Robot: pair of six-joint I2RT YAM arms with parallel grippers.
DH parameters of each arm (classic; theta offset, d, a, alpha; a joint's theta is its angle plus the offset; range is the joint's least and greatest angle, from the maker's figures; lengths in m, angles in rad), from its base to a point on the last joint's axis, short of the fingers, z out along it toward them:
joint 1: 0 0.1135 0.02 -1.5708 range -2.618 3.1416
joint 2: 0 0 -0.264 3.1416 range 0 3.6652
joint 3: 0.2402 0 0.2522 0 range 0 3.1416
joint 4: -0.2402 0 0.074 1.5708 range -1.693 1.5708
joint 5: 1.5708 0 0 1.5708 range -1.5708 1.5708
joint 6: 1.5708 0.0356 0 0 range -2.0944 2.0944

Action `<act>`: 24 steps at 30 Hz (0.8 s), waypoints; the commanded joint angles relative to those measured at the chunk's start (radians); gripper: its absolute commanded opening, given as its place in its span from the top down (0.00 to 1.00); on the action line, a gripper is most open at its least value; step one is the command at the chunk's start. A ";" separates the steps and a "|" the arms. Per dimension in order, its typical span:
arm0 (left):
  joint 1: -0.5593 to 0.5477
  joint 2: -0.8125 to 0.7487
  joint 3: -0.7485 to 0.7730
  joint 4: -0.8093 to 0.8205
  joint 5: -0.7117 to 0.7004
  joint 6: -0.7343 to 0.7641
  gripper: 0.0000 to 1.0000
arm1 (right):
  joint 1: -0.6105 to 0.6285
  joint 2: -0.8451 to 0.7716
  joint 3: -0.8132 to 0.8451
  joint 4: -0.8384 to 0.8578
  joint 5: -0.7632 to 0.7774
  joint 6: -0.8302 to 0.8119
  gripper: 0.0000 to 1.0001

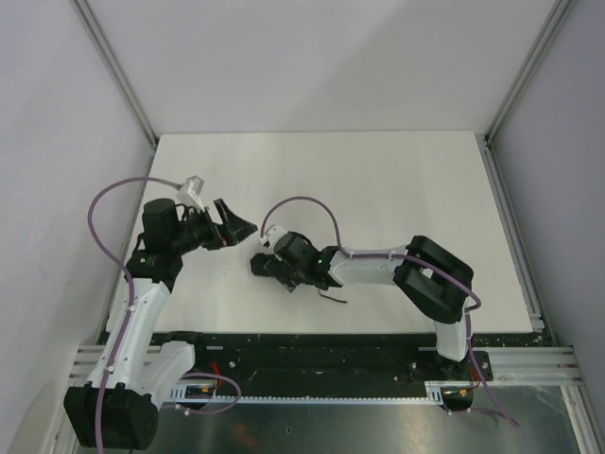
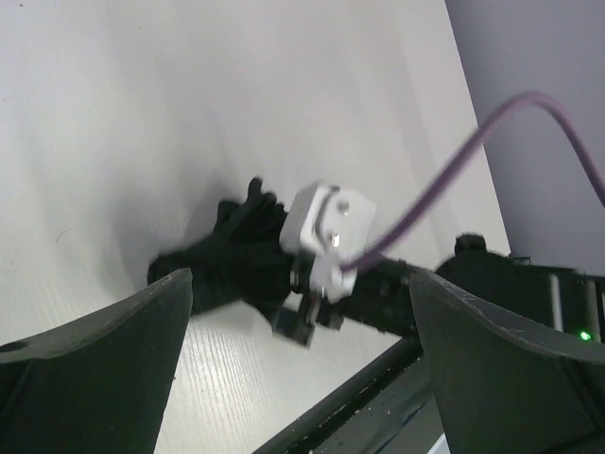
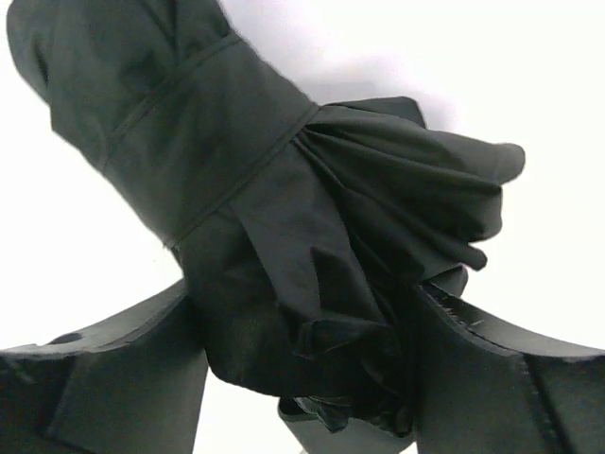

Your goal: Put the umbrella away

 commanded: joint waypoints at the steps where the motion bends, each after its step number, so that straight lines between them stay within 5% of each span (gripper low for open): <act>1: 0.010 0.006 0.061 -0.006 0.033 0.029 0.01 | -0.140 0.046 0.045 -0.049 0.221 0.171 0.32; 9: 0.007 0.012 0.076 -0.005 0.080 0.012 0.01 | -0.575 0.077 0.085 -0.097 0.032 0.311 0.34; 14: -0.024 0.020 0.066 -0.004 0.102 -0.009 0.01 | -0.836 0.195 0.302 -0.220 -0.123 0.280 0.34; 21: -0.045 0.012 0.042 0.013 0.118 -0.045 0.01 | -0.935 0.496 0.815 -0.523 -0.061 0.108 0.28; 24: -0.045 0.003 0.040 0.013 0.127 -0.065 0.01 | -0.927 0.505 0.890 -0.569 -0.029 0.089 0.08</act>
